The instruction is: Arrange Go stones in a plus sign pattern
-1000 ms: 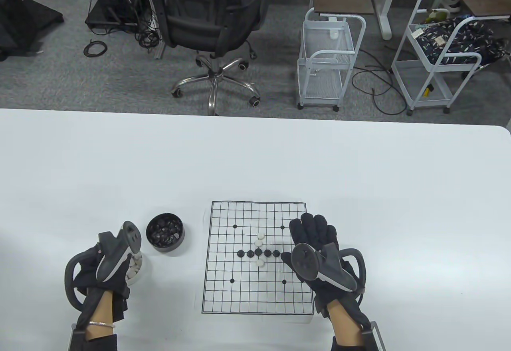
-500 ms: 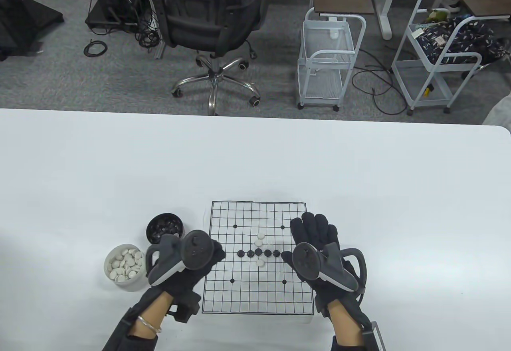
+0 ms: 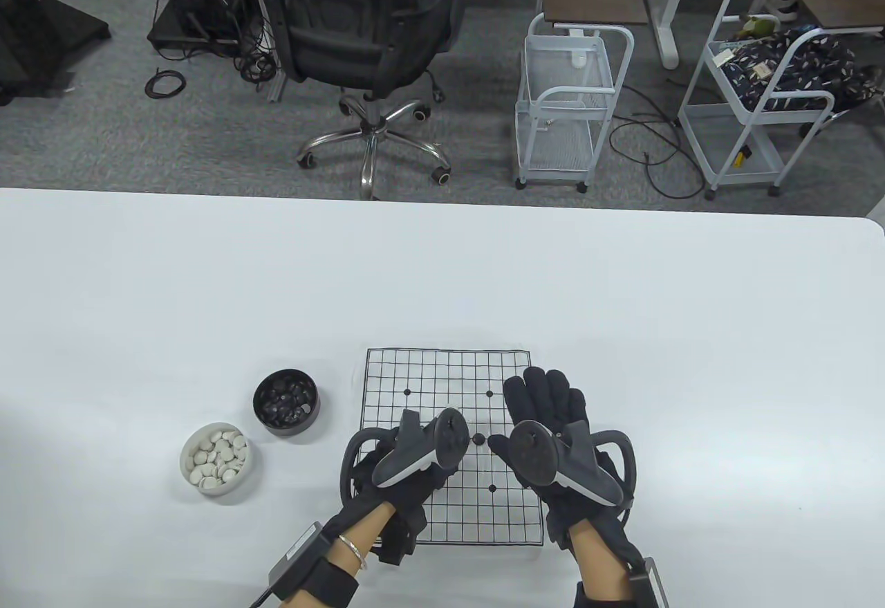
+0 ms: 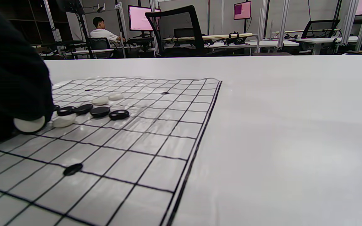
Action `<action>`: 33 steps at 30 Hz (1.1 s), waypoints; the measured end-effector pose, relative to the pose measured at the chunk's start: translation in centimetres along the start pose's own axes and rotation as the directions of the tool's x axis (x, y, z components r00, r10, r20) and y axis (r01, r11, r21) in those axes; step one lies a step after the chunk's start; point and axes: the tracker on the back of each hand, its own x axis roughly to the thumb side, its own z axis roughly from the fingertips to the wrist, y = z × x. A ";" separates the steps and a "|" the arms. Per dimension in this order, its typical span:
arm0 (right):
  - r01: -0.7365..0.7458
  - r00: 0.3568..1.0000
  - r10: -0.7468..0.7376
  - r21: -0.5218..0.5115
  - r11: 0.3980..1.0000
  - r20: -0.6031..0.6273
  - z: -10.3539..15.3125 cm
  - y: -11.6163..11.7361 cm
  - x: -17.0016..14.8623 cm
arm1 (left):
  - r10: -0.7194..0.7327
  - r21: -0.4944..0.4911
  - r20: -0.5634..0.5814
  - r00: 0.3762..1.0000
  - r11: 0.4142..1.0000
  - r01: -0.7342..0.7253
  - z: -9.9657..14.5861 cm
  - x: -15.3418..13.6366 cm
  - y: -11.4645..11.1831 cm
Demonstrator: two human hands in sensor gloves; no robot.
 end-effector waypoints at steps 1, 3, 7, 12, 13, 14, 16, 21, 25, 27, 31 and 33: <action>0.000 1.000 0.000 0.000 1.000 0.000 0.0 0.0 0.0 | -0.006 0.000 -0.004 1.000 1.000 0.006 0.0 0.0 0.0; -0.001 1.000 0.001 -0.001 1.000 0.001 0.0 0.0 0.0 | -0.024 0.007 -0.010 1.000 1.000 0.024 0.0 0.2 -0.1; -0.001 1.000 0.001 -0.002 1.000 0.002 0.1 0.0 0.0 | -0.088 0.031 -0.028 0.996 0.996 0.089 0.1 0.5 -0.3; 0.000 1.000 0.000 -0.001 1.000 0.002 0.1 0.0 0.0 | -0.137 0.046 -0.053 0.989 0.989 0.139 0.1 0.8 -0.3; 0.000 1.000 0.000 -0.001 1.000 0.001 0.1 0.0 0.0 | -0.138 0.045 -0.053 0.989 0.989 0.140 0.1 0.8 -0.3; 0.001 1.000 -0.001 -0.001 1.000 0.002 0.1 0.0 0.0 | -0.141 0.046 -0.052 0.989 0.989 0.143 0.2 0.8 -0.3; 0.001 1.000 -0.001 0.000 1.000 0.003 0.1 0.0 0.0 | -0.156 0.044 -0.050 0.986 0.986 0.158 0.2 0.7 -0.3; 0.002 1.000 -0.002 0.001 1.000 0.006 0.0 0.1 0.0 | -0.178 0.078 -0.047 0.983 0.980 0.181 0.9 0.1 0.3; -0.003 1.000 0.003 -0.003 1.000 0.013 0.0 0.0 0.1 | -0.120 0.158 -0.032 0.992 0.980 0.124 2.3 -1.4 1.7; -0.005 1.000 0.005 -0.007 1.000 0.018 -0.1 0.0 0.2 | -0.105 0.226 -0.050 0.993 0.967 0.114 3.2 -2.4 2.6; -0.008 1.000 0.009 -0.011 1.000 0.024 -0.1 0.0 0.3 | -0.138 0.337 -0.114 0.984 0.926 0.169 4.3 -4.7 3.5; -0.006 1.000 0.006 -0.011 1.000 0.024 -0.1 0.0 0.4 | -0.128 0.330 -0.121 0.984 0.930 0.161 4.2 -5.6 3.4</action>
